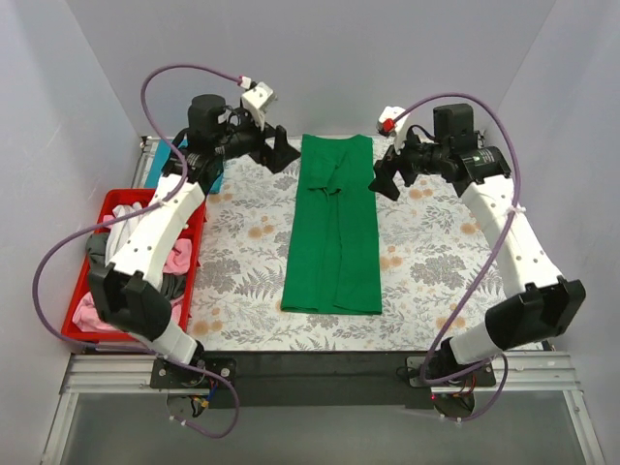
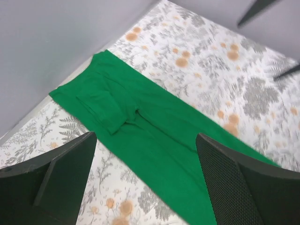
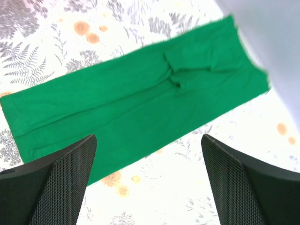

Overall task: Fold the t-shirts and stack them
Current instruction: Fold the tshirt

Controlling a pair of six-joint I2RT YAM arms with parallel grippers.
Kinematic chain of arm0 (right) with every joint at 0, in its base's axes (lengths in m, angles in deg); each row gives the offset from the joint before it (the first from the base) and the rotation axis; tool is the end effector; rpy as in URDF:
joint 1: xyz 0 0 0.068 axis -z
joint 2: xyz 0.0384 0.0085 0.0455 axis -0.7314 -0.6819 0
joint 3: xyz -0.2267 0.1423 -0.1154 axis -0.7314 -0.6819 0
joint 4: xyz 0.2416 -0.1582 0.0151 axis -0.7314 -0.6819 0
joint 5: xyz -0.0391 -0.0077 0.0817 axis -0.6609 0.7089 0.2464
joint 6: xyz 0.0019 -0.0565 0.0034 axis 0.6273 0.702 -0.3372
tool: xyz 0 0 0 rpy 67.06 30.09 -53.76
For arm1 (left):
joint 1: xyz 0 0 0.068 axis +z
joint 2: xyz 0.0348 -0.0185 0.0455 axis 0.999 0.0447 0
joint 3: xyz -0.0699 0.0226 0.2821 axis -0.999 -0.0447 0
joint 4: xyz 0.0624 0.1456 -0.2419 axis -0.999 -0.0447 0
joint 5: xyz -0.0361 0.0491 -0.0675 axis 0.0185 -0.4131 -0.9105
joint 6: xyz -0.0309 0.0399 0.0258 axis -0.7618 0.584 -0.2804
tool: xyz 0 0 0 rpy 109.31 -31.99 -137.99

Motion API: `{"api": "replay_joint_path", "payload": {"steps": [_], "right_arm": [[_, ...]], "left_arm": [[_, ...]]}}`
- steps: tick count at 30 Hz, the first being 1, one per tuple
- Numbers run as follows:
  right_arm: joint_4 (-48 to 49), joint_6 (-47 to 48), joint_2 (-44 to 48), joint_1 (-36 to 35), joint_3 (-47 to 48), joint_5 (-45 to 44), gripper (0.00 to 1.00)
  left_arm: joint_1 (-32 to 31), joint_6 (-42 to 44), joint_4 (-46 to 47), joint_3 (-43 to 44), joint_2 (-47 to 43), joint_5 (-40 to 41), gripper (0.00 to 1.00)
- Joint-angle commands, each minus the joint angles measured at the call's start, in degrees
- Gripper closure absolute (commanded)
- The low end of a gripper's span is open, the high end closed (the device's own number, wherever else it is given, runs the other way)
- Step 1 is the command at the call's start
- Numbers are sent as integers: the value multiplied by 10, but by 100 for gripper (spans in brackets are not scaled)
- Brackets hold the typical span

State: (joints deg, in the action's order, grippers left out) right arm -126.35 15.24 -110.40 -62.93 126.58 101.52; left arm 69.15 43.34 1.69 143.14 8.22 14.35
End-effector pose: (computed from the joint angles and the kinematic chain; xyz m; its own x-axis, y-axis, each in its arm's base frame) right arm 0.3365 0.1179 0.4280 -0.1121 -0.5031 -0.8569 -0.8415 0.5067 -0.1875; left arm 0.3811 -0.1485 0.4313 -0.6569 -0.2463 -0.7127 0.4784 0.5945 -0.6463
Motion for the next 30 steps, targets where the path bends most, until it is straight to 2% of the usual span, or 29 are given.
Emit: {"api": "replay_joint_path", "payload": {"steps": [1, 3, 4, 5, 7, 8, 9, 10, 11, 12, 14, 15, 18, 30], "right_arm": [[-15, 59, 17, -12, -22, 35, 2], [-46, 91, 44, -31, -77, 35, 3], [-51, 125, 58, -62, -104, 20, 4], [-51, 141, 89, -80, -136, 9, 5], [-45, 175, 124, -140, -246, -23, 7], [-30, 178, 152, -161, -285, -46, 12], [-18, 177, 166, -182, -318, -46, 15], [-6, 169, 187, -218, -384, -65, 18], [8, 164, 196, -235, -410, -73, 21], [40, 159, 204, -248, -434, -81, 28], [68, 156, 218, -282, -491, -106, 36], [91, 157, 220, -287, -508, -113, 43], [103, 164, 223, -293, -548, -111, 51], [158, 188, 193, -303, -621, -149, 54]], "left_arm": [[-5, 145, -81, -80, -53, -81, 13], [-14, 210, -126, -160, -94, -98, 13], [-25, 247, -127, -193, -144, -99, 12], [-31, 268, -127, -264, -165, -99, 12], [-69, 312, -128, -328, -207, -71, 14], [-97, 344, -134, -381, -236, -66, 16], [-98, 361, -137, -412, -249, -63, 19], [-125, 377, -128, -462, -274, -62, 25], [-135, 377, -128, -462, -282, -64, 28], [-144, 376, -110, -504, -289, -63, 30], [-174, 353, -70, -533, -294, -48, 37], [-184, 351, -60, -548, -289, -48, 41], [-211, 371, -33, -569, -273, -40, 50], [-240, 394, 50, -629, -212, -13, 52]]}}
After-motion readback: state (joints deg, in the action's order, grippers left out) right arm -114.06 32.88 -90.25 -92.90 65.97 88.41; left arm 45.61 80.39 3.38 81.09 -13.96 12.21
